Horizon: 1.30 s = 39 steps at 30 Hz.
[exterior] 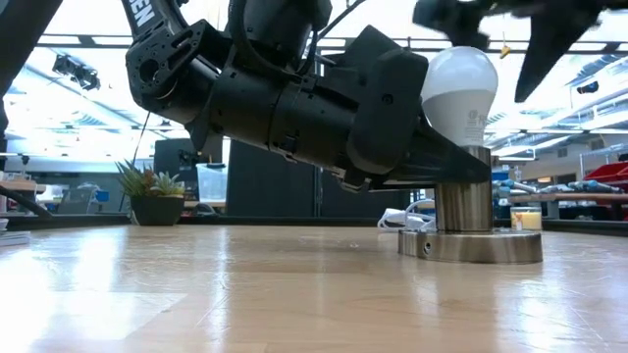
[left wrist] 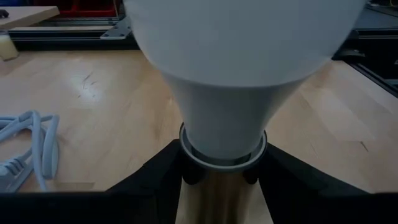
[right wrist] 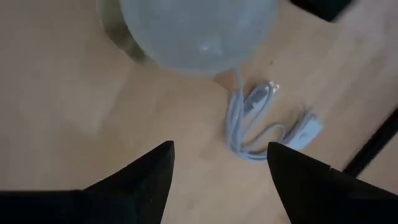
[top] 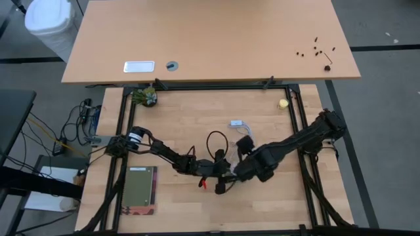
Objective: Screw lightbulb
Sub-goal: Remove the lightbulb from the lamp
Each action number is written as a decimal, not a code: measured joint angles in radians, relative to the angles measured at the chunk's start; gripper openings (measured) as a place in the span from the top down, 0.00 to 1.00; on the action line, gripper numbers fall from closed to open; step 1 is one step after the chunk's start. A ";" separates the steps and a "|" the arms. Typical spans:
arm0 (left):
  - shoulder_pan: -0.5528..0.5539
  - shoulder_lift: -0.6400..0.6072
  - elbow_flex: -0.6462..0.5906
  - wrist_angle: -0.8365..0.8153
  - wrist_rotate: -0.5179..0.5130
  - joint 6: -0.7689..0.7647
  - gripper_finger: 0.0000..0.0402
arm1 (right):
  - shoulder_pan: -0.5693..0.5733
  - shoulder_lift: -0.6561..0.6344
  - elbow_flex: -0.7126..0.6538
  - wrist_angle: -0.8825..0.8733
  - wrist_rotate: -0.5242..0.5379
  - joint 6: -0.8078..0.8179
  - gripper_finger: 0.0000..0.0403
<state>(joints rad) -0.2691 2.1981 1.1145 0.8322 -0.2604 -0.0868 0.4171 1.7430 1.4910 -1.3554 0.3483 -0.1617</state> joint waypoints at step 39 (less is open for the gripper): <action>-0.004 -0.003 0.002 -0.037 -0.005 -0.024 0.53 | 0.266 -0.191 -0.976 1.789 0.492 0.576 0.34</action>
<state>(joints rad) -0.2729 2.1952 1.1160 0.7953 -0.2649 -0.1110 0.6832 1.5520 0.5152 0.4333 0.8408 0.4147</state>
